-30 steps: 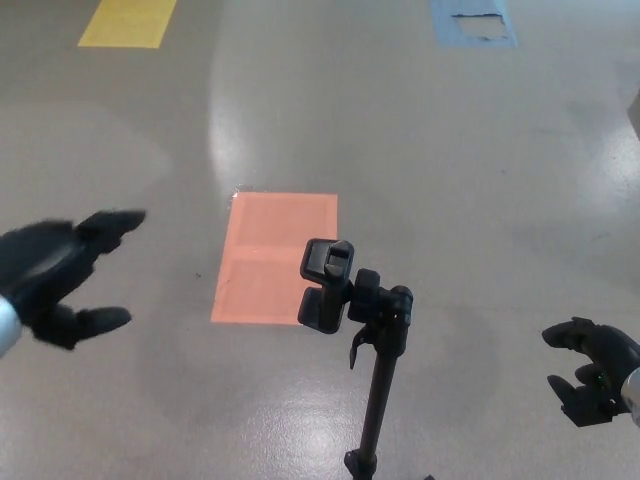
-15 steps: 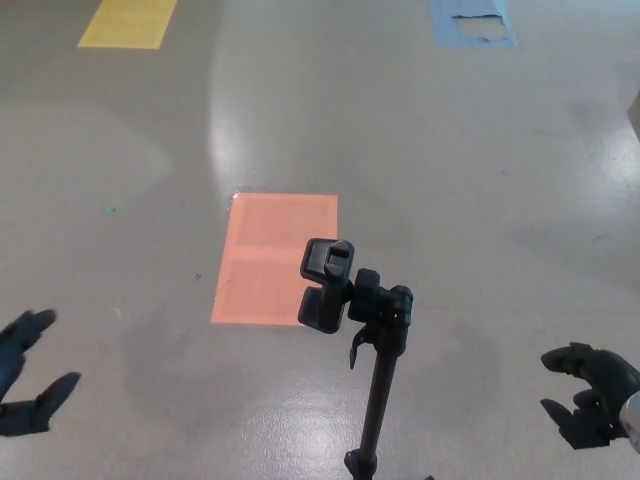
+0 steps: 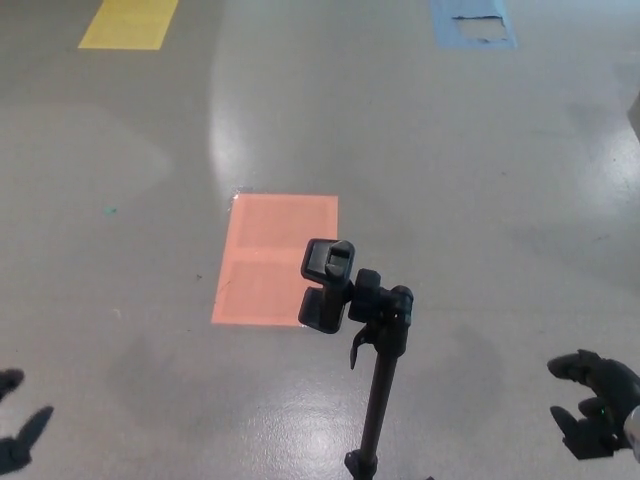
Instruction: The robot uses its left hand to grab the top of a phone stand kept on the floor and tilt it upwards to adjust its angle
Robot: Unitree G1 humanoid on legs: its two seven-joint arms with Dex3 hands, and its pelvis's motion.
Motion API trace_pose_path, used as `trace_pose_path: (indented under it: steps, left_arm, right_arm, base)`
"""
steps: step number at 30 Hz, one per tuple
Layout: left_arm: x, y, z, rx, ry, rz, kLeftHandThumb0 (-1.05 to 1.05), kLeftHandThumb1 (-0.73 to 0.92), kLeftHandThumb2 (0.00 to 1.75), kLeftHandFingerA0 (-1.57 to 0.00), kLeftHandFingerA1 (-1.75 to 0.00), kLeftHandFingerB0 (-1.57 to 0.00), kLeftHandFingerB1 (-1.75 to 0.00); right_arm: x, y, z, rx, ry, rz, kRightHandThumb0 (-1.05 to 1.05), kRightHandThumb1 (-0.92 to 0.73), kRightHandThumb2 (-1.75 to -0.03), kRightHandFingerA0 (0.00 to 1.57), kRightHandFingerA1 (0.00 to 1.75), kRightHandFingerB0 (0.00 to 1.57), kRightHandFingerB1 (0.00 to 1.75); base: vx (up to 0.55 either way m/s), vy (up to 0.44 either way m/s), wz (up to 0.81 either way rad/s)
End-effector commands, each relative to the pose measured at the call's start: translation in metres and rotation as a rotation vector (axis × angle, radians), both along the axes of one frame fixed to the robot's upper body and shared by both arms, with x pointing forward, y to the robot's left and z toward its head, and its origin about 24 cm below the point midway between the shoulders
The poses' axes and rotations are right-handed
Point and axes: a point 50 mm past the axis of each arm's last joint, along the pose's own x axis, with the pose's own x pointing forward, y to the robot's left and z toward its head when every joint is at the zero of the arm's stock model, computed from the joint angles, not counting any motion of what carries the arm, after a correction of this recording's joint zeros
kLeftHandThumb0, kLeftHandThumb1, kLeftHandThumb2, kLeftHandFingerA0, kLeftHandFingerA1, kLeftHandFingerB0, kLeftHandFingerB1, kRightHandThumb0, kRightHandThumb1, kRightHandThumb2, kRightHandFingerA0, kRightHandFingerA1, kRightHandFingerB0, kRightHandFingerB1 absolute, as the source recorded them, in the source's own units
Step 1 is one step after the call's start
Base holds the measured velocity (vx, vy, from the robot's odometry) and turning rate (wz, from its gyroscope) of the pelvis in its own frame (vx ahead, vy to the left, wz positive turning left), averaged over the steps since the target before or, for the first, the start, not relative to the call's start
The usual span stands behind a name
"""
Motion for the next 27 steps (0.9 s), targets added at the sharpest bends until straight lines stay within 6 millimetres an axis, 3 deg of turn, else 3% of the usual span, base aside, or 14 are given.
trace_pose_path:
  steps: [1,3,4,5,6,12,13,16,17,18,19,20,21,27]
  left_arm:
    - [-0.026,-0.001,-0.023,-0.019,0.125,0.020,-0.74,0.74,1.05,-0.15,-0.46,0.00,-0.30]
    - [-0.034,0.000,-0.028,-0.033,0.139,0.036,-0.68,0.70,1.04,-0.11,-0.45,0.00,-0.34]
    - [-0.043,0.000,-0.033,-0.046,0.152,0.052,-0.75,0.75,0.99,-0.12,-0.41,-0.07,-0.32]
    - [-0.043,0.000,-0.033,-0.046,0.152,0.052,-0.75,0.75,0.99,-0.12,-0.41,-0.07,-0.32]
    - [-0.051,0.001,-0.038,-0.059,0.167,0.066,-0.72,0.85,0.71,-0.17,-0.31,-0.09,-0.20]
    - [-0.092,0.005,-0.056,-0.080,0.258,0.096,-0.69,0.91,0.70,-0.19,-0.31,-0.08,-0.21]
    - [-0.099,0.006,-0.059,-0.088,0.272,0.106,-0.68,0.90,0.70,-0.18,-0.31,-0.08,-0.21]
    - [-0.105,0.006,-0.061,-0.092,0.289,0.110,-0.69,0.91,0.67,-0.19,-0.30,-0.06,-0.26]
    - [-0.107,0.007,-0.062,-0.086,0.298,0.109,-0.68,0.90,0.70,-0.19,-0.31,-0.08,-0.21]
    - [-0.109,0.007,-0.063,-0.078,0.309,0.106,-0.68,0.90,0.70,-0.19,-0.31,-0.08,-0.21]
    - [-0.110,0.007,-0.063,-0.078,0.313,0.107,-0.72,0.74,0.98,-0.11,-0.41,-0.06,-0.30]
    - [-0.111,0.007,-0.064,-0.081,0.316,0.109,-0.72,0.74,0.98,-0.11,-0.41,-0.06,-0.30]
    - [-0.111,0.007,-0.064,-0.082,0.319,0.111,-0.69,0.90,0.67,-0.18,-0.30,-0.06,-0.26]
    - [-0.117,0.008,-0.066,-0.105,0.332,0.131,-0.69,0.90,0.66,-0.18,-0.30,-0.07,-0.25]
  right_arm:
    - [-0.020,-0.009,-0.015,-0.003,0.033,-0.023,-0.25,-0.60,-1.07,0.07,0.51,0.06,0.49]
    - [-0.027,-0.008,-0.020,-0.007,0.048,-0.016,-0.25,-0.61,-1.08,0.07,0.51,0.06,0.49]
    - [-0.036,-0.009,-0.027,-0.005,0.071,-0.011,-0.47,-0.73,-0.73,0.17,0.36,0.16,0.33]
    - [-0.036,-0.009,-0.027,-0.005,0.071,-0.011,-0.47,-0.73,-0.73,0.17,0.36,0.16,0.33]
    - [-0.043,-0.010,-0.032,-0.012,0.091,-0.002,-0.49,-0.74,-0.73,0.17,0.36,0.17,0.34]
    - [-0.083,-0.010,-0.058,-0.018,0.186,0.006,-0.48,-0.73,-0.72,0.17,0.36,0.17,0.33]
    - [-0.091,-0.010,-0.063,-0.012,0.202,0.005,-0.25,-0.61,-1.08,0.07,0.51,0.06,0.49]
    - [-0.097,-0.010,-0.066,-0.011,0.218,0.004,-0.25,-0.61,-1.08,0.07,0.51,0.06,0.49]
    - [-0.099,-0.009,-0.068,-0.012,0.225,0.002,-0.47,-0.73,-0.73,0.16,0.36,0.16,0.33]
    - [-0.101,-0.009,-0.069,-0.014,0.232,0.000,-0.47,-0.73,-0.73,0.16,0.36,0.16,0.33]
    - [-0.102,-0.009,-0.070,-0.016,0.238,0.002,-0.48,-0.74,-0.73,0.17,0.36,0.16,0.33]
    - [-0.103,-0.009,-0.070,-0.017,0.243,0.004,-0.48,-0.74,-0.73,0.17,0.36,0.16,0.33]
    - [-0.103,-0.009,-0.070,-0.018,0.246,0.003,-0.49,-0.74,-0.73,0.16,0.36,0.16,0.32]
    - [-0.108,-0.008,-0.073,-0.028,0.251,0.013,-0.49,-0.73,-0.74,0.16,0.37,0.16,0.33]
  base:
    - [0.00,0.000,0.00]
    - [0.00,0.000,0.00]
    - [0.00,0.000,0.00]
    - [0.00,0.000,0.00]
    - [0.00,0.000,0.00]
    - [0.00,0.000,0.00]
    - [0.00,0.000,0.00]
    - [0.00,0.000,0.00]
    - [0.00,0.000,0.00]
    - [0.00,0.000,0.00]
    - [0.00,0.000,0.00]
    - [0.00,0.000,0.00]
    - [0.00,0.000,0.00]
    - [0.00,0.000,0.00]
